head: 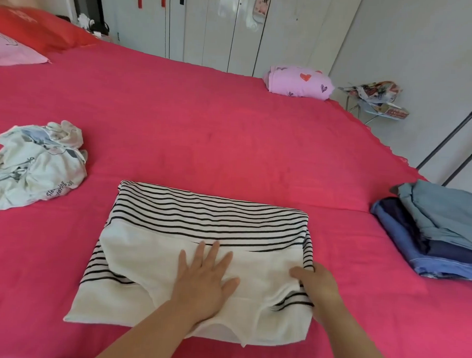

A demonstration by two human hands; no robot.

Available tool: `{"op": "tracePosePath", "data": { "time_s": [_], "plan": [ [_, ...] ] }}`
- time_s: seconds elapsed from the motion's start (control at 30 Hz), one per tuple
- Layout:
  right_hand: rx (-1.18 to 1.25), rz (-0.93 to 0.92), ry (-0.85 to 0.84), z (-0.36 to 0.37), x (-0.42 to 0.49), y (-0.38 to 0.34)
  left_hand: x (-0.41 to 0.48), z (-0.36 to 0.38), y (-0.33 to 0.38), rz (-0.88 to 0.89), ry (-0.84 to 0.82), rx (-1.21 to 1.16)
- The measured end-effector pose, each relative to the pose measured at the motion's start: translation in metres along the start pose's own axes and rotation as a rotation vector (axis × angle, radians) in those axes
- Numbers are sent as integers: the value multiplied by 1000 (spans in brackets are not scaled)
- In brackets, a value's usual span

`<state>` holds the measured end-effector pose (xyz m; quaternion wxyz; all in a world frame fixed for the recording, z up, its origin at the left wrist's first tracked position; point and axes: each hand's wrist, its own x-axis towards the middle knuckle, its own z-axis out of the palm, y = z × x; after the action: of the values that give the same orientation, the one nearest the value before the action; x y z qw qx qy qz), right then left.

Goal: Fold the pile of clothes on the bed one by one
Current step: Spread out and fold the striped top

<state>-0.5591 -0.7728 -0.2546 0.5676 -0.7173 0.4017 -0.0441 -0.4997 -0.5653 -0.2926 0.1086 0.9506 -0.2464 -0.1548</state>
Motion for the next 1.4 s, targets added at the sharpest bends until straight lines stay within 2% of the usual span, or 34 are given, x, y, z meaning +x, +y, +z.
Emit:
{"op": "tracePosePath", "data": {
  "time_s": [0.1,0.27,0.37,0.53,0.67,0.73,0.8,1.0,1.07,1.13,1.17,1.2,1.23,1.3,1.33,1.4],
  "plan": [
    [183,-19,-48,7,-16,-32,-4,-22,-4,2,-22,-223],
    [289,-241,-116,58,-55,-91,-26,-54,-35,-112,128,-1176],
    [158,-414,-140,105,-84,-119,-37,-62,-64,-194,100,-1521],
    [-263,-675,-188,196,-123,-132,-48,-70,-118,-325,12,-2019],
    [-498,-647,-321,260,-131,-95,-60,-74,-148,-369,28,-2210],
    [-601,-604,-435,273,-130,-75,-63,-69,-160,-406,29,-2215],
    [-665,-655,-494,270,-134,-67,-65,-67,-164,-391,24,-2148],
    [-818,-931,-665,223,-159,-62,-58,-72,-162,-438,182,-1597],
    [-850,-974,-618,207,-162,-62,-61,-70,-169,-477,204,-1590],
    [-734,-919,-429,190,-152,-63,-67,-69,-175,-425,207,-1593],
    [-670,-914,-313,182,-144,-60,-70,-68,-176,-395,228,-1515],
    [-695,-907,-234,175,-135,-55,-72,-68,-175,-376,261,-1380],
    [-809,-864,-225,170,-129,-50,-74,-68,-173,-390,320,-1188],
    [-1115,-710,-342,168,-118,-28,-74,-72,-166,-388,462,-764],
    [-1207,-654,-414,168,-117,-22,-73,-76,-161,-331,529,-618],
    [-1211,-625,-414,168,-116,-26,-67,-84,-151,-191,581,-451]
  ]
}}
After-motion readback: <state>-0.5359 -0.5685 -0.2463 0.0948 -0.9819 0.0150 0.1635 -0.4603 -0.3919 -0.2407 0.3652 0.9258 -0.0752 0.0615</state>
